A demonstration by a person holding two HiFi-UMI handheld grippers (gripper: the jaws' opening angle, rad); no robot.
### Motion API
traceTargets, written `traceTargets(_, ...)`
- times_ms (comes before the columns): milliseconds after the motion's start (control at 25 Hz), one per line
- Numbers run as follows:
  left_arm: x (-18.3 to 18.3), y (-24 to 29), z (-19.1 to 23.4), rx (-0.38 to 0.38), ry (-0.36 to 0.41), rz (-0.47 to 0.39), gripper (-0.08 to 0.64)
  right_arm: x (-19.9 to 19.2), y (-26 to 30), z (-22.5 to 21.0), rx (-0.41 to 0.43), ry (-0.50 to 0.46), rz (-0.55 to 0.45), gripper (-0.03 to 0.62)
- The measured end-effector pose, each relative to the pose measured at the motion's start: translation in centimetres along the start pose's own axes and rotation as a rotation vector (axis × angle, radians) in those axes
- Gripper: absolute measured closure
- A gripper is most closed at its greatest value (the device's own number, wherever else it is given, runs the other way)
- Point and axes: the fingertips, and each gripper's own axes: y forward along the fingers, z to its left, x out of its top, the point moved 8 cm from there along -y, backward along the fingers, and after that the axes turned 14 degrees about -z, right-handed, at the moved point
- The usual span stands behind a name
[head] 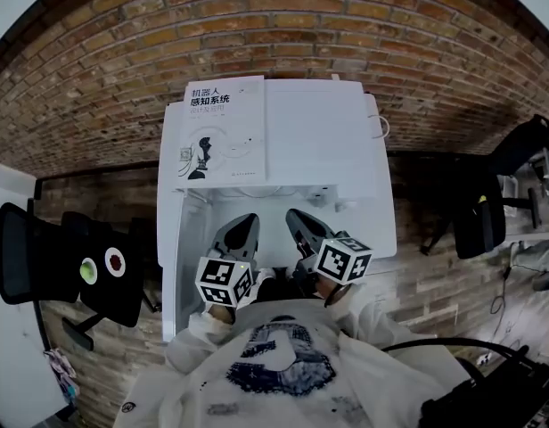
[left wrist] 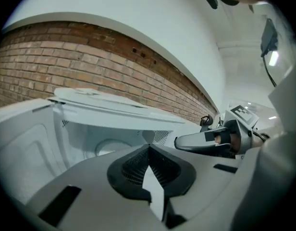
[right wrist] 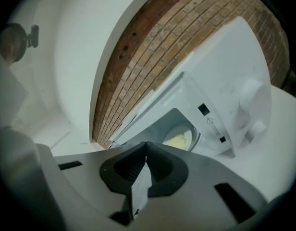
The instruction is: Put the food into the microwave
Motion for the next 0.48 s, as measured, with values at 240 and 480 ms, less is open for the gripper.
traceTargets(240, 2.9, -1.9, -0.7, 0.022, 0.099, -0.043, 0.552, 2.5, -1.7, 2.9, 0.033, -0.201, -0.052, 0.577)
traceTargets(480, 4.3, -2.5, -1.2, 0.031, 0.167, -0.070, 0.552, 3.7, -2.8, 5.0, 0.031, -0.400, -0.086, 0.578)
